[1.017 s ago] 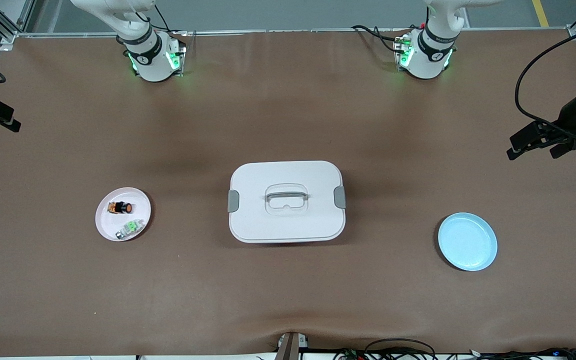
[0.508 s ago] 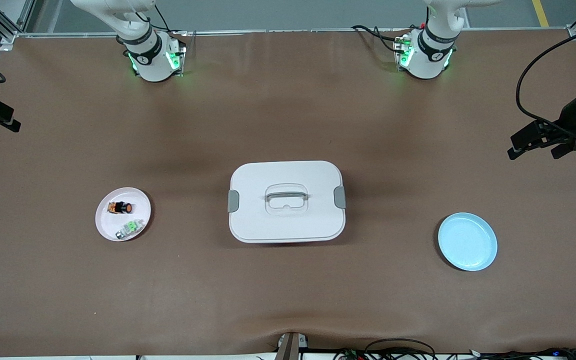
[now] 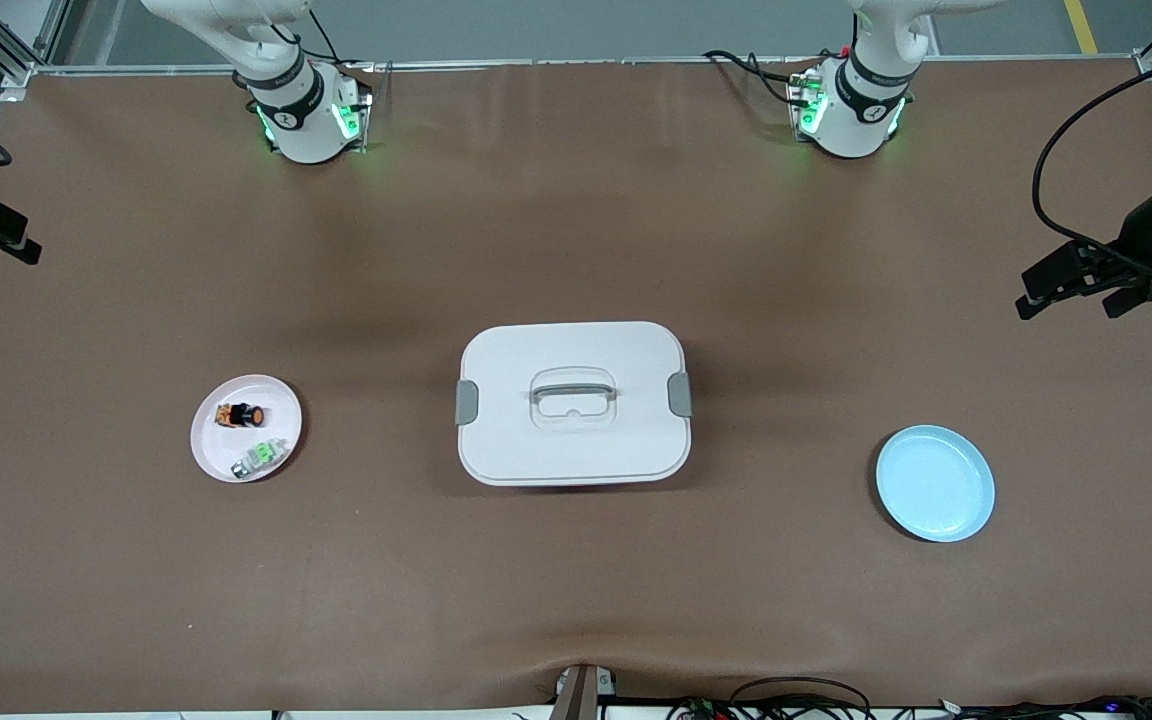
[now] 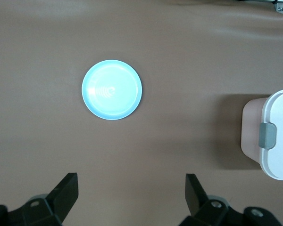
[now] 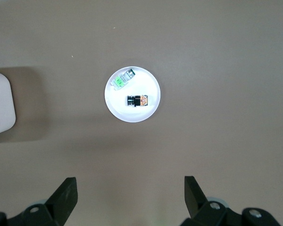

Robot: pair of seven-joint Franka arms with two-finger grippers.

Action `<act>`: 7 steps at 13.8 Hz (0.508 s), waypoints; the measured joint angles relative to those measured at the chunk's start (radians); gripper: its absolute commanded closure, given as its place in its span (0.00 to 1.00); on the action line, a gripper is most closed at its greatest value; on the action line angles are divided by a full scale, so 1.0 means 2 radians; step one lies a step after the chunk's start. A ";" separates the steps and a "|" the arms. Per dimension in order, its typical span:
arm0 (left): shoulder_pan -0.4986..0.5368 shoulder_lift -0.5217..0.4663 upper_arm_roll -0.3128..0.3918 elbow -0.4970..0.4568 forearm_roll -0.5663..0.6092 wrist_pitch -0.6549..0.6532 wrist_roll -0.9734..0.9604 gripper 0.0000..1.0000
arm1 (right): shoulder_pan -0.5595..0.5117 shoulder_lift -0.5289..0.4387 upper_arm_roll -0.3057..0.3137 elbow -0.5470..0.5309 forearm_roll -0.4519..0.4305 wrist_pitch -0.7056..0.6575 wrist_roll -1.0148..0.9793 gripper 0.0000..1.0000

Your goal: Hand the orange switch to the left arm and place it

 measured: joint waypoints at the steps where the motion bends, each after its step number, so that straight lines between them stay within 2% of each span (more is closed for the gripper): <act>1: 0.000 0.000 0.000 0.000 0.000 0.000 0.000 0.00 | 0.000 0.000 0.000 0.000 0.000 0.000 0.000 0.00; 7: 0.000 0.000 0.000 0.000 0.000 0.000 0.000 0.00 | 0.000 0.000 -0.001 0.000 0.000 0.004 0.000 0.00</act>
